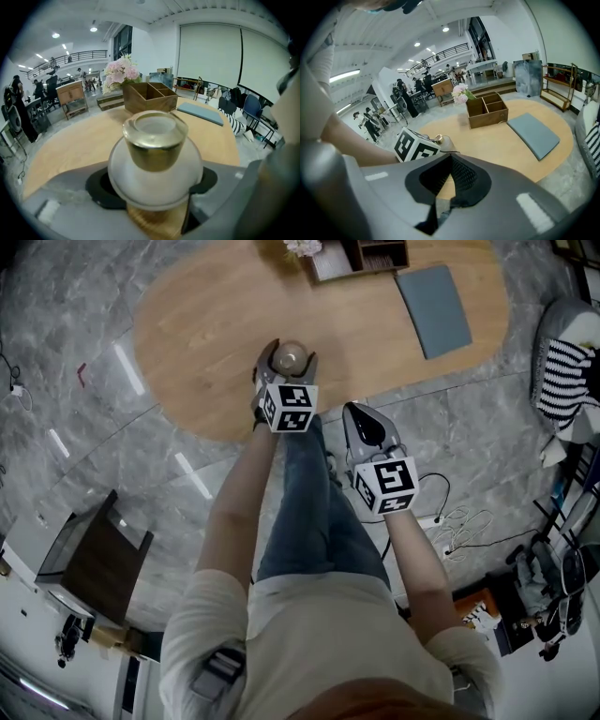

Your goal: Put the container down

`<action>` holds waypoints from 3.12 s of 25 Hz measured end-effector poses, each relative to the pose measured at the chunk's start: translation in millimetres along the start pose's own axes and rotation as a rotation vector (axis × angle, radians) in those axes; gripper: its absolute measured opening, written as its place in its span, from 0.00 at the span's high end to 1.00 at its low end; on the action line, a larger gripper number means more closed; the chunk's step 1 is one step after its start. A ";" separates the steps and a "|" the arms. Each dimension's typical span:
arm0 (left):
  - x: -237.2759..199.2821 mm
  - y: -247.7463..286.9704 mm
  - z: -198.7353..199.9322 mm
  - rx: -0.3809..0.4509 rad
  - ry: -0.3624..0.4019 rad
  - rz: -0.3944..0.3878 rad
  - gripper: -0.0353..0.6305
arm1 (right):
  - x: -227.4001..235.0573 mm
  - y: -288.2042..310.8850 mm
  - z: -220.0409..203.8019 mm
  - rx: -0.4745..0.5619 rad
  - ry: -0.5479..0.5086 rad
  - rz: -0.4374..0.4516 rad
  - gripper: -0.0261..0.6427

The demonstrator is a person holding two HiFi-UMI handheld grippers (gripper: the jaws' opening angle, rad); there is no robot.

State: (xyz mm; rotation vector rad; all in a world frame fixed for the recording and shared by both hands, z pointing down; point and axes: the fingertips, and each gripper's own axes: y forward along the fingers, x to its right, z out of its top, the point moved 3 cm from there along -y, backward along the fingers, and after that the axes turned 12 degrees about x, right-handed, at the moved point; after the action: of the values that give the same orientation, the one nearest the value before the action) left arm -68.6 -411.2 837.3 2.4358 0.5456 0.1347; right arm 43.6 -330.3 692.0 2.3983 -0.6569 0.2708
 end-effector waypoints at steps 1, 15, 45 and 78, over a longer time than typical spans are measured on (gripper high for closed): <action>-0.9 2.0 -0.5 0.000 0.002 0.000 0.42 | 0.3 1.3 -0.3 0.000 0.002 0.000 0.96; 0.2 8.5 -8.6 -0.031 0.020 0.002 0.42 | -6.6 5.4 2.3 0.002 0.003 0.016 0.96; 80.3 -243.0 74.4 0.214 -0.357 0.180 0.66 | -81.1 -178.4 42.3 0.202 -0.082 0.056 0.96; 197.8 -515.4 104.9 0.382 -0.336 0.036 0.94 | -169.9 -374.2 39.8 0.390 -0.158 0.193 0.96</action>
State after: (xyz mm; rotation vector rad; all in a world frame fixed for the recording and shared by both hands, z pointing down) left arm -46.0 -19.5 435.1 2.7555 0.4030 -0.3922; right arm 93.5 -35.5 407.3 2.7500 -0.9885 0.3162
